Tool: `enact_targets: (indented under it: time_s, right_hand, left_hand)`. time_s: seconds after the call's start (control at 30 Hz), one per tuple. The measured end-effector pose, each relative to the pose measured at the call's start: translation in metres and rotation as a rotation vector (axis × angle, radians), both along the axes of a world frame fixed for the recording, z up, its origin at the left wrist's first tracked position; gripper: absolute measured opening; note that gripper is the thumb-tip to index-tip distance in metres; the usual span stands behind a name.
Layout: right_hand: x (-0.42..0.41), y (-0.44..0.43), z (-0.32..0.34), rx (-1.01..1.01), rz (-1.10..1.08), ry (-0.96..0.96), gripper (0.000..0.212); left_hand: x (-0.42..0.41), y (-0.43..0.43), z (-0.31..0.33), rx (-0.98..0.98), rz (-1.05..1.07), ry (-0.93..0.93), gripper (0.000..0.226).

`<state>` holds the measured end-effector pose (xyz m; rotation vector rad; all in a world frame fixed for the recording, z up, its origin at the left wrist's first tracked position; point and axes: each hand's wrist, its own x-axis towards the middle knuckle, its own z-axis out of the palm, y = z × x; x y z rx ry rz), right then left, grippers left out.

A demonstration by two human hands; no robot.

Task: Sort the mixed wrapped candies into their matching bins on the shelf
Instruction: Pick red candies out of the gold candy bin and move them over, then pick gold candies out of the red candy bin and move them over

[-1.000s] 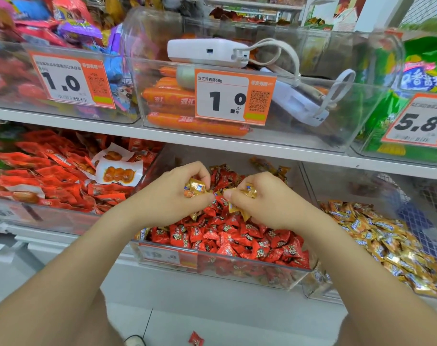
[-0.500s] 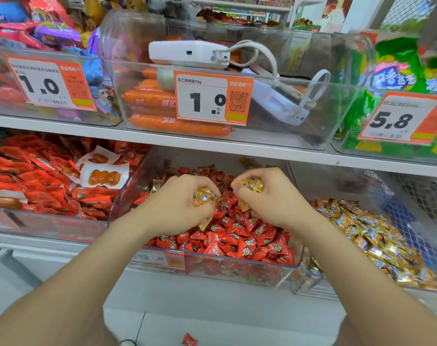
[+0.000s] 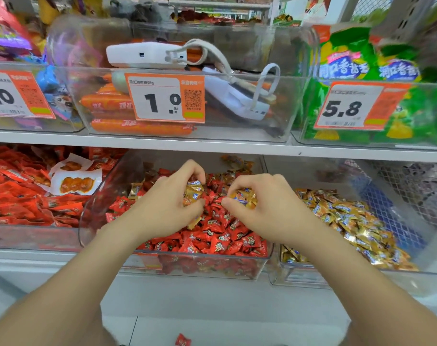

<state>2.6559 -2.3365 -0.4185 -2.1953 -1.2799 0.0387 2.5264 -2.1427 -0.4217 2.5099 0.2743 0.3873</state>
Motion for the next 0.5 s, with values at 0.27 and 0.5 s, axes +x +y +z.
enact_targets:
  time_s: [0.27, 0.5]
  right_hand:
    - [0.011, -0.027, 0.013, 0.101, -0.144, 0.074, 0.020]
    - [0.053, -0.081, 0.001, 0.089, -0.435, 0.160, 0.019]
  left_hand:
    - [0.014, -0.031, -0.002, 0.033, 0.081, -0.098, 0.034]
    - [0.018, -0.082, 0.011, -0.176, 0.074, -0.230, 0.024]
